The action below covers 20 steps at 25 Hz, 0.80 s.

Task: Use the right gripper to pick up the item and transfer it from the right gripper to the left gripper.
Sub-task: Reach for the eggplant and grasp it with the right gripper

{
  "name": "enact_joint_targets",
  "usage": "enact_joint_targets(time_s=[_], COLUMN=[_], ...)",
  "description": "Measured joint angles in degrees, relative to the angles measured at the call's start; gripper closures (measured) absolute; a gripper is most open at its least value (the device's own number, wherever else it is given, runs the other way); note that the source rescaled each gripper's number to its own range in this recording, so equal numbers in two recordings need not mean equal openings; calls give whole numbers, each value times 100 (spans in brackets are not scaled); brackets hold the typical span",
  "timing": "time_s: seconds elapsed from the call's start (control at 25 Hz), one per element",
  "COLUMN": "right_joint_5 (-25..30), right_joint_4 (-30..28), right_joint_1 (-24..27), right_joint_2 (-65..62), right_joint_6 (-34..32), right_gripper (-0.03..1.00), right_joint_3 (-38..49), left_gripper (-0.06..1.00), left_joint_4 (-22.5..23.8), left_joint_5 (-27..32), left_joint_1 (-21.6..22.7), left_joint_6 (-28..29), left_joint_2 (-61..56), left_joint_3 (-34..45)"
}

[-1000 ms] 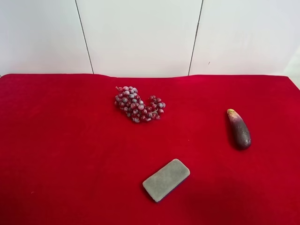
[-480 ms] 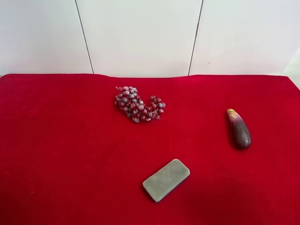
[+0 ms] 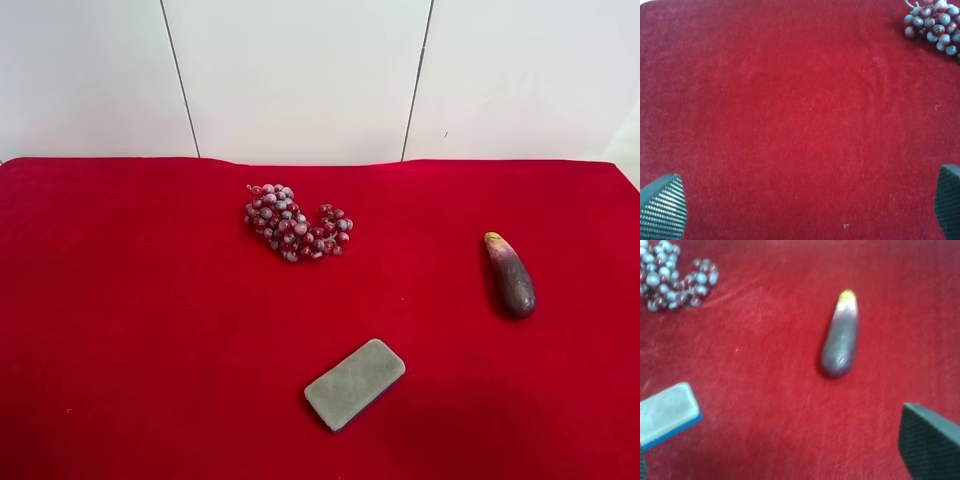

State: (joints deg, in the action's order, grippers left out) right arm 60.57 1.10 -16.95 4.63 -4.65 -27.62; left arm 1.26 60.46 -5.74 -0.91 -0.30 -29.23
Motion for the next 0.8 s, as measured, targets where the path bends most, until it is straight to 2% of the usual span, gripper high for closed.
enact_joint_targets(time_s=[0.4, 0.64, 0.8], right_joint_5=[-12, -45, -402], right_joint_4=[-5, -497, -999], right_joint_1=[0, 0, 0], right_joint_2=[2067, 3154, 3646], right_joint_6=[-210, -793, -1261], right_gripper=[-3, -3, -3], right_joint_3=[0, -34, -181], left_gripper=[-6, -6, -6], left_joint_4=[0, 0, 0], left_joint_5=[0, 0, 0], left_joint_1=[0, 0, 0], left_joint_6=[0, 0, 0], left_joint_2=[0, 0, 0], left_joint_3=[0, 0, 0])
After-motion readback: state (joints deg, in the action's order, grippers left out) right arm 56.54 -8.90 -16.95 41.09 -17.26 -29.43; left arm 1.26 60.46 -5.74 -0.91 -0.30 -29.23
